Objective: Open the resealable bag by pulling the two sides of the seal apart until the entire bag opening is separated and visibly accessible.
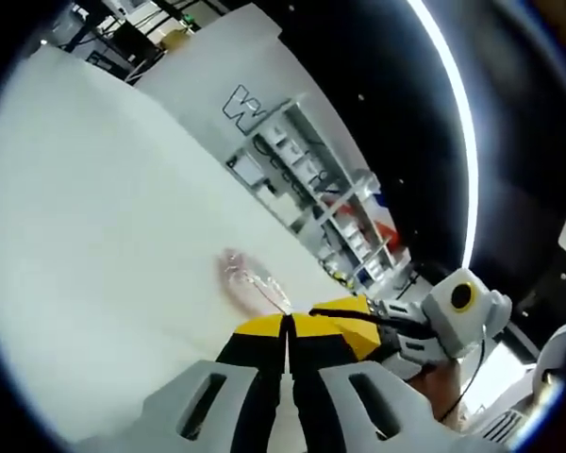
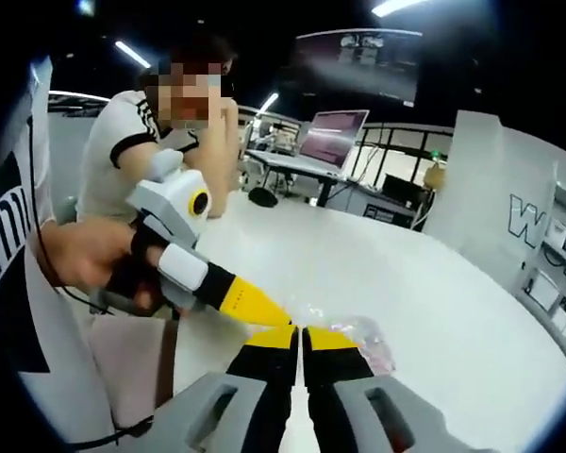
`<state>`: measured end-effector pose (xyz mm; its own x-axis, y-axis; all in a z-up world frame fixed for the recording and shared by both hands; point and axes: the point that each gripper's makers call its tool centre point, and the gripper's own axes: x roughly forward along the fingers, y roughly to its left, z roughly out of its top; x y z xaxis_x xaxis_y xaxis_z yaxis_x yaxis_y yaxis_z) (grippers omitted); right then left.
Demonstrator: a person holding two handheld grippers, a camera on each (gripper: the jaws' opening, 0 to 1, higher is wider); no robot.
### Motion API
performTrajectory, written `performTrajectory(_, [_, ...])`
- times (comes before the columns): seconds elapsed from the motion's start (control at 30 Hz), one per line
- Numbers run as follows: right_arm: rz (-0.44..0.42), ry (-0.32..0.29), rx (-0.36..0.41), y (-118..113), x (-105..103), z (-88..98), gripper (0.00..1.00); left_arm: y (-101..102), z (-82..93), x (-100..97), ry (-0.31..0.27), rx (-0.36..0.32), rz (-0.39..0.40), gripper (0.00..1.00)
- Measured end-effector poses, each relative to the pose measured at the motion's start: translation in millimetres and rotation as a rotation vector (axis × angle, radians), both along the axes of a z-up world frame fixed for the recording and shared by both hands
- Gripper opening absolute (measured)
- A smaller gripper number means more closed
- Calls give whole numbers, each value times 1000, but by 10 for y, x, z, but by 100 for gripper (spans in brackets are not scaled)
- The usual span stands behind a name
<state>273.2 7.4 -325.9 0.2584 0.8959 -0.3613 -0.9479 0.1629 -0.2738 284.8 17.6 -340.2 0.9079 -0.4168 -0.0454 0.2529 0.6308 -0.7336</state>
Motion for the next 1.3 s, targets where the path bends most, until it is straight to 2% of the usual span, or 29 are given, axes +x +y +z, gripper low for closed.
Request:
performTrajectory(0.13, [9,3,-20,45,-14,-50,2,-11,0,-4,-2,10,-4,1])
performTrajectory(0.37, [7,12,-38,49,-5,-111,0,-8,-6,-7,0,18,-4,1])
performTrajectory(0.63, [-14,37,-15,28,3,-62,0,-18,23,4,7,-31,-14,2])
performTrajectory(0.83, [-15,41,-13,23,-6,-64,0,-43,14,12,8,-28,-21,2])
performTrajectory(1.0, [-17,42,-9,19,-10,-65,0,-55,16,-2,10,13,-24,1])
performTrajectory(1.3, [-48,-58,-3,14,19,9,0,-41,19,6,27,4,-14,0])
